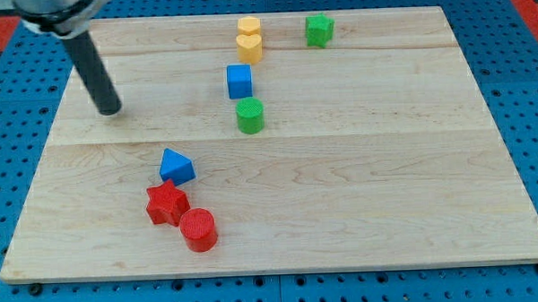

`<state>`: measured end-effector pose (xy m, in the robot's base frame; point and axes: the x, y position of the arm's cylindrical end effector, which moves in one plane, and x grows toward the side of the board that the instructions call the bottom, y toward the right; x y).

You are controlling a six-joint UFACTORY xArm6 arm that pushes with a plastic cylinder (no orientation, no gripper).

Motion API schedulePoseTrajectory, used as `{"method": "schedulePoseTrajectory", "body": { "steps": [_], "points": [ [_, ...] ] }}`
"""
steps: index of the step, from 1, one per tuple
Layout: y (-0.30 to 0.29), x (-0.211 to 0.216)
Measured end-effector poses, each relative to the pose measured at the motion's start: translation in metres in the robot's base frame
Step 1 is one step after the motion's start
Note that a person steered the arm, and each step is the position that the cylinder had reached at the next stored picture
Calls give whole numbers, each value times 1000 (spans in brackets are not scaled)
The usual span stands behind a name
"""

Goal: Separate the blue triangle from the red star

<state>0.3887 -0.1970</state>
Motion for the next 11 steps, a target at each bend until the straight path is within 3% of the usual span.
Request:
{"method": "schedulePoseTrajectory", "body": {
  "steps": [6, 11],
  "points": [
    [107, 90],
    [106, 132]
  ]
}}
